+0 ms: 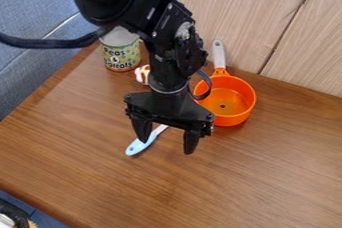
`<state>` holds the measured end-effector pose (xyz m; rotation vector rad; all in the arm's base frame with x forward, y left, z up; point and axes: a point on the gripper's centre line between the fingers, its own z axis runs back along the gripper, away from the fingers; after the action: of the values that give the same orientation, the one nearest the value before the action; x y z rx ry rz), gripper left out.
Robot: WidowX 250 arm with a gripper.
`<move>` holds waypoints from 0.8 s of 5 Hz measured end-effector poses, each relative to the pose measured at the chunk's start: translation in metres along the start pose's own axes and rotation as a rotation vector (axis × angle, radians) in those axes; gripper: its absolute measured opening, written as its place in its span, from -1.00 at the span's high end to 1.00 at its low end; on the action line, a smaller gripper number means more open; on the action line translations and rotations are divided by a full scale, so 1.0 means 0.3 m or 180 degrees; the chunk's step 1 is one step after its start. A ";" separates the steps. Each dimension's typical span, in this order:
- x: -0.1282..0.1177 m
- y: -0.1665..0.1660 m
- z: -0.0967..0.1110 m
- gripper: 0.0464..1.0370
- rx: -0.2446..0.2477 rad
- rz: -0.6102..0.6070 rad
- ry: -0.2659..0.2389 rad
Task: Move the blue spatula to the left middle side
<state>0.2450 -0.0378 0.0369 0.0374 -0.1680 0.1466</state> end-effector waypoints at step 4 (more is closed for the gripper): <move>-0.041 0.211 0.027 -0.92 0.0139 0.0258 0.0044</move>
<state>0.2222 0.0225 0.0442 0.0731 -0.1526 0.2312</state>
